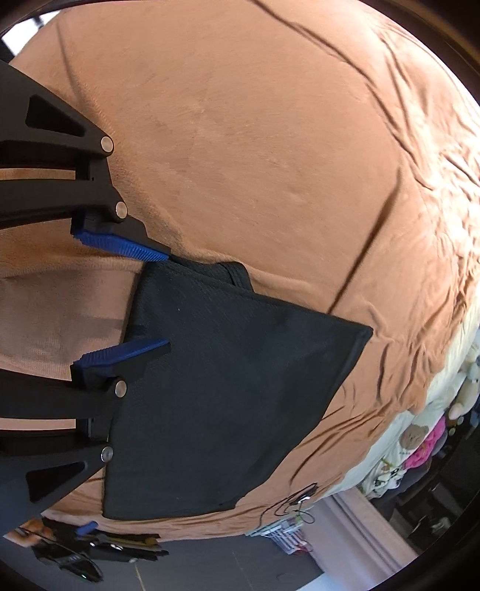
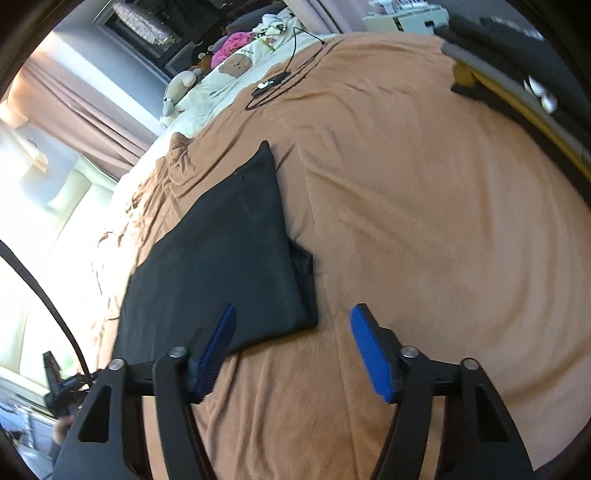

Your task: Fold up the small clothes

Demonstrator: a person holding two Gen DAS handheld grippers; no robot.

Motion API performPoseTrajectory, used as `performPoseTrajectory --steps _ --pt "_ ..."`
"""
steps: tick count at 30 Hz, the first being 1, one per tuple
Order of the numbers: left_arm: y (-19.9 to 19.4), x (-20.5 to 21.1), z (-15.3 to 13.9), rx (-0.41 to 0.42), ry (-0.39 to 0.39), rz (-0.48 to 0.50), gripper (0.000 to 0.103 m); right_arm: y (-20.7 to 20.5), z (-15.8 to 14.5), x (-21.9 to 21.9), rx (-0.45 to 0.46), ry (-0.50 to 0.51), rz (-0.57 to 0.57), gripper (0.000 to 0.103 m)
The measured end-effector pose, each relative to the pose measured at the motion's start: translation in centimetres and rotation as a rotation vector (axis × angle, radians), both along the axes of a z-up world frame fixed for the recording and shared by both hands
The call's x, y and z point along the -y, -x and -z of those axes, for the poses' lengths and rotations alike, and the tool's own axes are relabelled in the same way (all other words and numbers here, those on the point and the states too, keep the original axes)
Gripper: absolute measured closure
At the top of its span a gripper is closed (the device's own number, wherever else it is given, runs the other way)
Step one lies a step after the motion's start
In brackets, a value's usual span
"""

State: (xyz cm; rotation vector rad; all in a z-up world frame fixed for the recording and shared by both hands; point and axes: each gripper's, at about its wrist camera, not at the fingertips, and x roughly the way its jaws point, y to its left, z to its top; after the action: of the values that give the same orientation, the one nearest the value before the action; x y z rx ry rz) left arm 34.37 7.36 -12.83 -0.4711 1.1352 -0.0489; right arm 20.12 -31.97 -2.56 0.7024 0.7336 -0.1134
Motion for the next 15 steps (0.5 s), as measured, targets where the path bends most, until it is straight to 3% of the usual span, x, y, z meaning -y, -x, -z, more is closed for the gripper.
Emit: performPoseTrajectory --steps 4,11,15 --pt "0.4 -0.8 0.9 -0.022 0.047 -0.026 0.057 0.7 0.7 0.2 0.014 -0.078 0.008 0.054" --pt "1.2 -1.8 1.9 -0.026 0.148 -0.050 0.057 0.8 2.5 0.6 0.012 -0.170 0.034 0.058" --pt "1.0 -1.8 2.6 -0.022 0.166 -0.060 0.065 0.4 3.3 0.8 0.006 -0.201 0.055 0.059"
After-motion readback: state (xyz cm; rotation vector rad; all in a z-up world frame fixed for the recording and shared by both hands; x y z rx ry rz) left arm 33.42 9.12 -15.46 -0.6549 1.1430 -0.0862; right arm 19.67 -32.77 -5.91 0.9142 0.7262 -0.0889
